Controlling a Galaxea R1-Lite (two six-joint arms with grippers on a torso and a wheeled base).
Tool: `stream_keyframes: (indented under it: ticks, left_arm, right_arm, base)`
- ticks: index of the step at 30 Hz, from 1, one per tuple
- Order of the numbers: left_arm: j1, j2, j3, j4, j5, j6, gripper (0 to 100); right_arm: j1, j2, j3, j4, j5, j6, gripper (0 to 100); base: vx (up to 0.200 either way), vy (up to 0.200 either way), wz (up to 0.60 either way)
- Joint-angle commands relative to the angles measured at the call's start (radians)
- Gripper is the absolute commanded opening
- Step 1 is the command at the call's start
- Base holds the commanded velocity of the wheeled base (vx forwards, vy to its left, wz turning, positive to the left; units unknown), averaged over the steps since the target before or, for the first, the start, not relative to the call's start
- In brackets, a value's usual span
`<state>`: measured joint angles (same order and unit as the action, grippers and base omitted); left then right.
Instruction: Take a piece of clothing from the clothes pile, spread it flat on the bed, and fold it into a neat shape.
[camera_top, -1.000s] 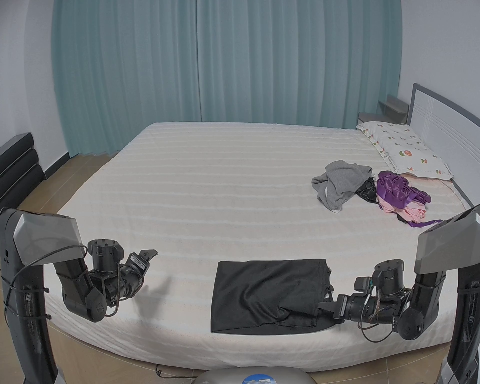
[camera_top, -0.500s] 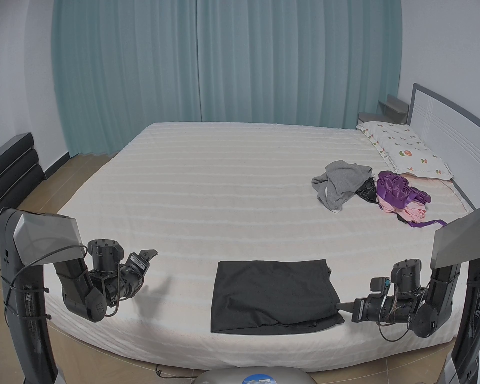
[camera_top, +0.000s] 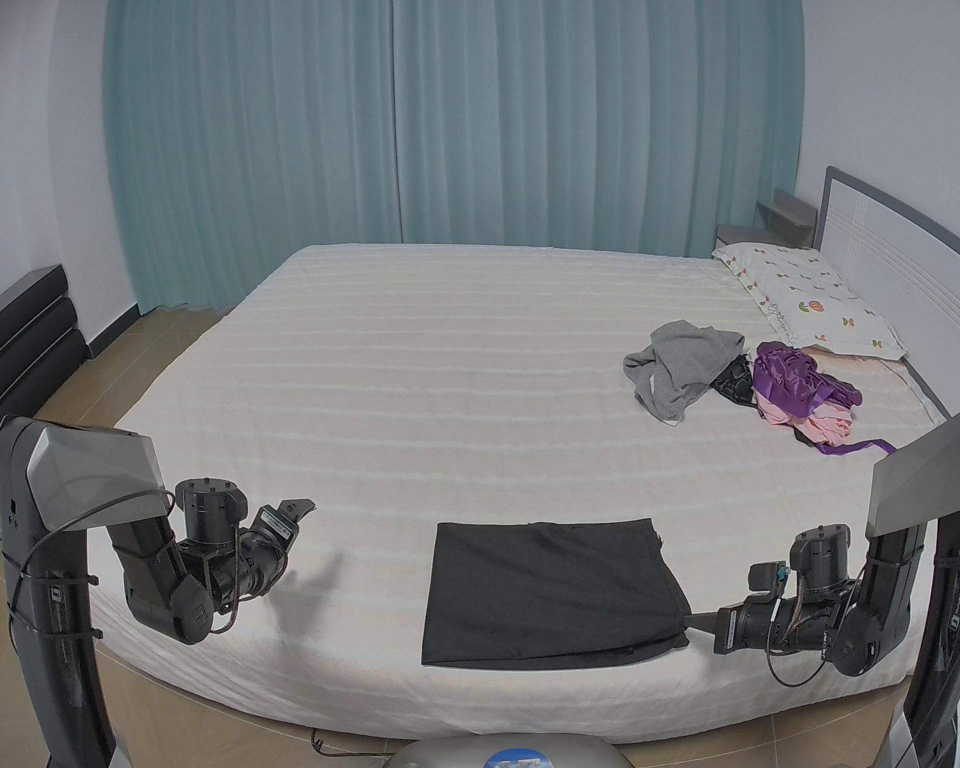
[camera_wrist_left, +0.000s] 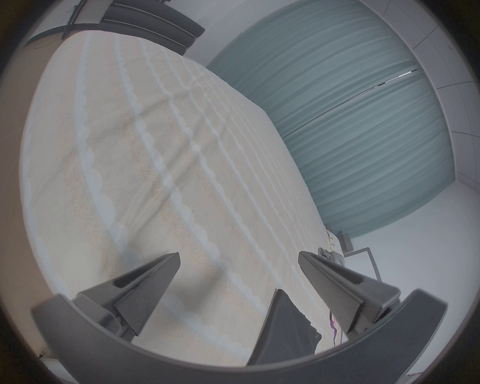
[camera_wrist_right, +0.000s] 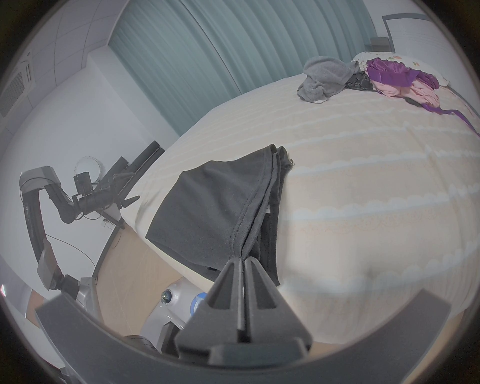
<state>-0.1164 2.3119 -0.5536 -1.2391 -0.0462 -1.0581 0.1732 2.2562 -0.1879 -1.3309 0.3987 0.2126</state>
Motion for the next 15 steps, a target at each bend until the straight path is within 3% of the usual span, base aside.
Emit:
stream_keyframes:
  ticks: [1,6,7,12,15]
  left_arm:
    - [0.0,0.001,0.0,0.0,0.0,0.0,100]
    - [0.0,0.001,0.0,0.0,0.0,0.0,100]
    - [0.0,0.001,0.0,0.0,0.0,0.0,100]
    - [0.0,0.001,0.0,0.0,0.0,0.0,100]
    - [0.0,0.001,0.0,0.0,0.0,0.0,100]
  right_arm:
    - [0.003,0.019,0.011,0.005,0.0,-0.012,0]
    - [0.002,0.04,0.001,0.007,0.0,-0.016,0]
    - [0.0,0.042,0.002,0.009,-0.001,-0.016,100]
    - [0.0,0.04,-0.013,0.002,0.005,-0.013,100]
    - [-0.001,0.045,-0.091,0.005,0.005,0.031,100]
  base:
    - [0.0,0.0,0.0]
    - [0.0,0.0,0.0]
    - [0.0,0.0,0.0]
    - [0.0,0.0,0.0]
    - [0.0,0.0,0.0]
